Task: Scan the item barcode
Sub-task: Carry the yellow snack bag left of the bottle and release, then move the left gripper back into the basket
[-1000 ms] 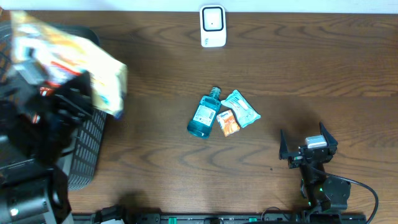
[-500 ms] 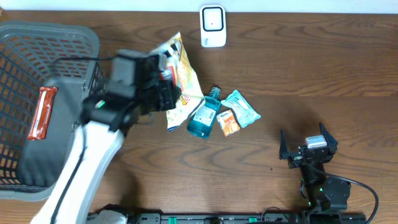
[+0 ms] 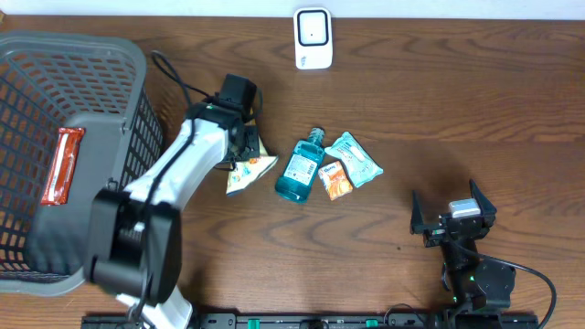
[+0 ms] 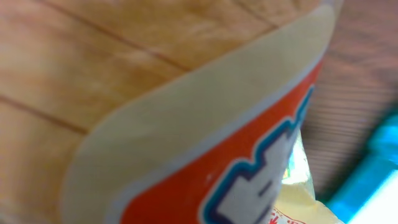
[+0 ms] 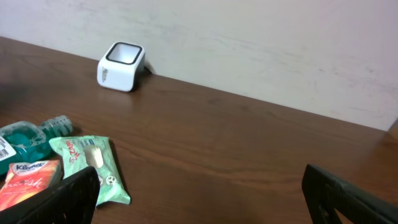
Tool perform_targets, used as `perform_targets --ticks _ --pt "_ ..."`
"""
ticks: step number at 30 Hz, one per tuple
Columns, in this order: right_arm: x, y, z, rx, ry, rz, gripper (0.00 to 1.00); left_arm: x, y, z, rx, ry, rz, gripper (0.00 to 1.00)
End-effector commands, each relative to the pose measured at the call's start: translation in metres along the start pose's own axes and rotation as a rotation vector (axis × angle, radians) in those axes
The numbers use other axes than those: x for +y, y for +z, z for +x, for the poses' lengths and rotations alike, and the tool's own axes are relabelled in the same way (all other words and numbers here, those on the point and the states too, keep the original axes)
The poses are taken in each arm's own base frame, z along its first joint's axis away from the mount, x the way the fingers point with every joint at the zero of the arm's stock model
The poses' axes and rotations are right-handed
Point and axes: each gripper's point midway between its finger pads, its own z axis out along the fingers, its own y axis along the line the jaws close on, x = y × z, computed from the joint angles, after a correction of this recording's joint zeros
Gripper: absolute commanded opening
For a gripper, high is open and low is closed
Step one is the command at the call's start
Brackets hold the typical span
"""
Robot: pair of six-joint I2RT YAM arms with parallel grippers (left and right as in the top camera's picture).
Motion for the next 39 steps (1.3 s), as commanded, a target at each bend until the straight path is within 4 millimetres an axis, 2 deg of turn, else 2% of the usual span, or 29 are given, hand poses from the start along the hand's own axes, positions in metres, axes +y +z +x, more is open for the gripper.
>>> perform_targets --ticks 1,3,7,10,17,18,19,20,22,27,29,33,39 --pt "0.0 0.0 0.001 0.004 0.016 -0.001 0.99 -0.001 0.019 0.01 0.05 0.038 -0.023 0.07" --pt "0.0 0.0 0.001 0.004 0.015 -0.001 0.99 -0.019 0.022 0.019 0.092 0.053 0.056 0.07" --pt "0.0 0.0 0.001 0.004 0.016 -0.001 0.99 -0.055 0.017 0.026 0.11 0.173 0.217 0.07" --pt "0.0 0.0 0.001 0.004 0.015 -0.001 0.99 -0.074 0.013 0.032 0.114 0.252 0.294 0.07" --pt "0.0 0.0 0.001 0.004 0.015 -0.001 0.99 -0.088 0.011 0.042 0.12 0.316 0.304 0.08" --pt "0.0 0.0 0.001 0.004 0.016 -0.001 0.99 -0.09 0.011 0.044 0.121 0.321 0.304 0.17" --pt "0.0 0.0 0.001 0.004 0.016 -0.001 0.99 -0.09 0.011 0.044 0.121 0.322 0.305 0.35" --pt "0.0 0.0 0.001 0.004 0.015 -0.001 0.99 -0.09 0.011 0.044 0.122 0.317 0.304 0.72" --pt "0.0 0.0 0.001 0.004 0.016 -0.001 0.99 -0.089 0.011 0.045 0.13 0.313 0.301 0.98" --pt "0.0 0.0 0.001 0.004 0.016 -0.001 0.99 -0.079 -0.001 0.049 0.172 0.266 0.257 0.99" --pt "0.0 0.0 0.001 0.004 0.016 -0.001 0.99 -0.075 -0.016 0.043 0.166 0.26 0.242 0.98" --pt "0.0 0.0 0.001 0.004 0.016 -0.001 0.99 -0.071 -0.066 0.016 0.066 0.256 0.225 0.98" --pt "0.0 0.0 0.001 0.004 0.015 -0.001 0.99 -0.066 -0.173 -0.045 -0.288 0.24 0.255 0.98"
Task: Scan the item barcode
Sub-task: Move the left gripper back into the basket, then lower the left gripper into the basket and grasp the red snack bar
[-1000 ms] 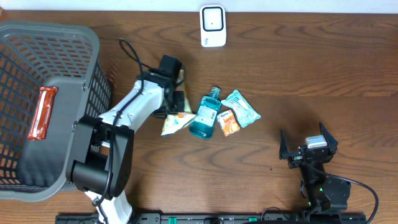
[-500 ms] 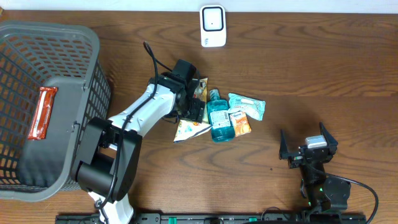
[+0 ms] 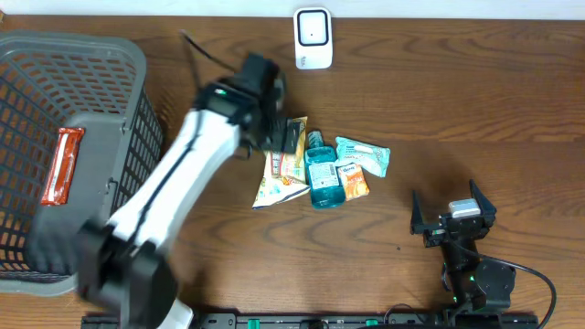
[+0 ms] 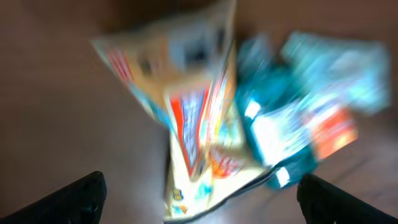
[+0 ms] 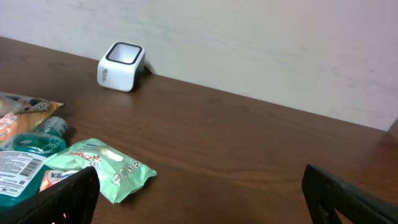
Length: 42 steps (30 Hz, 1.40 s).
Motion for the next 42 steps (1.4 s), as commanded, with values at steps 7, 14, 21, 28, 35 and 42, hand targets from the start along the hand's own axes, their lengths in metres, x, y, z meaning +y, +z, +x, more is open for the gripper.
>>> perform_targets --ticks 7,14,21,28,35,42 --pt "0.0 0.0 0.001 0.004 0.015 -0.001 0.99 0.014 -0.177 -0.069 -0.592 0.138 -0.075 0.98" --pt "0.0 0.0 0.001 0.004 0.016 -0.001 0.99 0.115 -0.238 -0.057 -0.732 -0.2 -0.452 0.98" --pt "0.0 0.0 0.001 0.004 0.015 -0.001 0.99 0.21 -0.248 -0.008 -0.714 -0.733 -0.592 0.98" --pt "0.0 0.0 0.001 0.004 0.015 -0.001 0.99 0.269 -0.254 0.055 -0.687 -1.172 -0.677 0.98" --pt "0.0 0.0 0.001 0.004 0.015 -0.001 0.99 0.3 -0.219 0.09 -0.473 -1.132 -0.784 0.98" --pt "0.0 0.0 0.001 0.004 0.016 -0.001 0.99 0.335 -0.146 0.101 -0.273 -1.027 -0.835 0.98"
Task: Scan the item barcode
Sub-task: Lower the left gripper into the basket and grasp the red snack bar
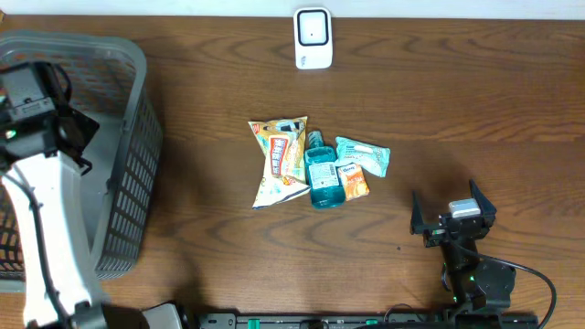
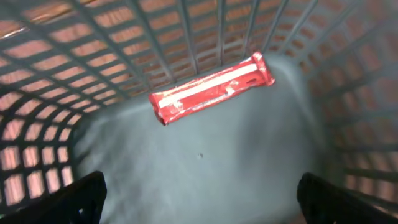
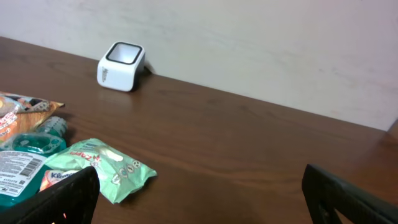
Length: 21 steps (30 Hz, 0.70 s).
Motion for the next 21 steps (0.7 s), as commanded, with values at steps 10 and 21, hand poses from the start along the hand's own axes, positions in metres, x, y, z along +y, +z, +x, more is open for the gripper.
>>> perform_targets --ticks 10,21 --pt "0.0 0.0 0.002 0.005 0.015 -0.001 0.99 -0.006 0.098 0.014 0.059 0.236 -0.101 0.98" --pt "0.0 0.0 0.002 0.005 0.015 -0.001 0.99 -0.019 0.169 0.047 0.174 0.524 -0.136 0.81"
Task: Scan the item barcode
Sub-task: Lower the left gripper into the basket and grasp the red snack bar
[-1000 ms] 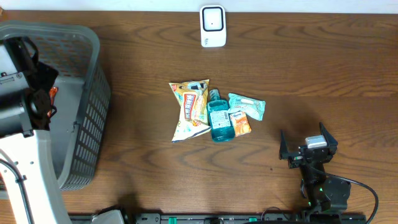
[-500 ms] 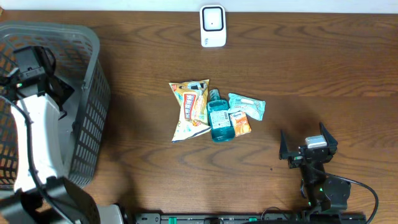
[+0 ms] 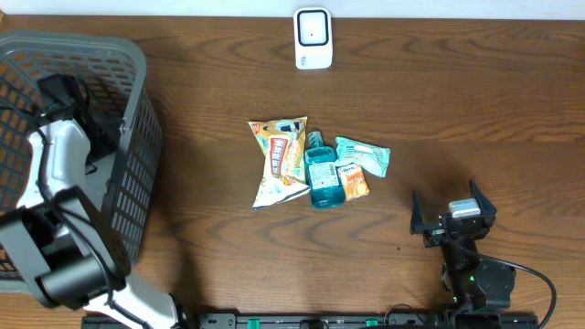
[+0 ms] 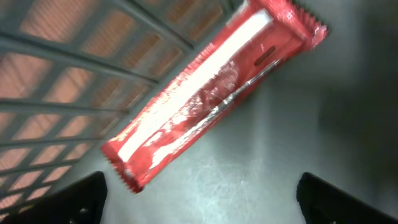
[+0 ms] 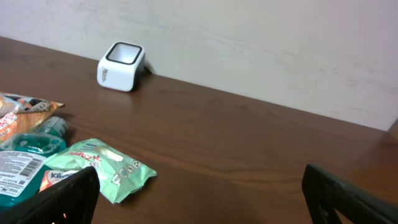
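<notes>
A red wrapped bar (image 4: 211, 93) lies on the grey floor of the basket (image 3: 137, 100), slanting against its mesh wall. My left gripper (image 4: 199, 205) is inside the basket just above the bar, open, with nothing between its fingers. In the overhead view the left arm (image 3: 59, 155) hides the bar. The white scanner (image 3: 313, 38) stands at the table's far edge. My right gripper (image 5: 205, 205) rests open near the front right, holding nothing.
Mid-table lie a snack bag (image 3: 279, 160), a blue bottle (image 3: 320, 175), a green packet (image 3: 363, 153) and a small orange packet (image 3: 352, 180), bunched together. The basket's mesh walls surround the left gripper closely.
My left gripper is lower in the basket and much closer to the red bar, which now fills the upper part of the left wrist view. The right arm has not moved.
My left gripper was first pressed close to the snack bag, left of the bottle. Then it was open above the bag, which lay further right against the bottle. Later it hung open over the basket, and now it is down beside the red bar.
</notes>
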Tool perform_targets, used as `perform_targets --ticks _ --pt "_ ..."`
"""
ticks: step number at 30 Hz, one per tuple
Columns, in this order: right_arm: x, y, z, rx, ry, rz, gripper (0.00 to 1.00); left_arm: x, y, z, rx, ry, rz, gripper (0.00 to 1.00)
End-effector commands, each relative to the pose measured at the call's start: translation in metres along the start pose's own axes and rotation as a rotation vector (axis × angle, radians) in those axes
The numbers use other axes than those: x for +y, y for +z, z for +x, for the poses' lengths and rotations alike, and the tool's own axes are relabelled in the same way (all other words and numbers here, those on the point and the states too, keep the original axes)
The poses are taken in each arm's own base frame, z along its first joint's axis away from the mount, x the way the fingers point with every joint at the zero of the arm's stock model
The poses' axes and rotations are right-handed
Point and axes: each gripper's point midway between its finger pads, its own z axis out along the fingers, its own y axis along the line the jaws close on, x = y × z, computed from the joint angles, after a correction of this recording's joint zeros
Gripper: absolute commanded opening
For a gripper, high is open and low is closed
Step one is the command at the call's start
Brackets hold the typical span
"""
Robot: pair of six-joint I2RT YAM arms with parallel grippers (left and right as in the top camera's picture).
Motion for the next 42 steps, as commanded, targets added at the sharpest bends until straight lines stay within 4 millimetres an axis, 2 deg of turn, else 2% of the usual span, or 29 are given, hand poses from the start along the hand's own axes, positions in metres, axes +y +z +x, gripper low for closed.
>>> perform_targets --ticks 1,6,13,19,26,32,37,39,40,42 --pt "0.0 0.0 0.002 0.005 0.016 -0.001 0.99 -0.004 0.022 0.005 0.035 0.068 -0.022 0.79" --pt "0.0 0.0 0.002 0.005 0.016 -0.001 0.99 -0.005 0.036 0.007 0.046 0.062 -0.028 0.79" --pt "0.0 0.0 0.002 0.005 0.016 -0.001 0.99 0.0 0.041 -0.004 0.012 0.021 -0.022 0.78" --pt "0.0 0.0 0.002 0.005 0.016 -0.001 0.99 -0.019 0.043 -0.014 -0.014 -0.019 0.123 0.78" --pt "0.0 0.0 0.001 0.004 0.015 -0.001 0.99 -0.013 0.046 -0.027 -0.059 -0.057 0.13 0.79" --pt "0.0 0.0 0.002 0.005 0.016 -0.001 0.99 -0.012 0.052 -0.029 -0.066 -0.055 0.128 0.79" --pt "0.0 0.0 0.002 0.005 0.016 -0.001 0.99 -0.019 0.069 -0.018 -0.023 -0.04 0.122 0.79" --pt "0.0 0.0 0.002 0.005 0.016 -0.001 0.99 -0.022 0.078 -0.011 0.001 -0.032 0.12 0.74" --pt "0.0 0.0 0.002 0.005 0.016 -0.001 0.99 -0.023 0.082 -0.008 0.013 -0.028 0.118 0.66" --pt "0.0 0.0 0.002 0.005 0.016 -0.001 0.99 -0.027 0.089 0.0 0.04 -0.017 0.123 0.4"
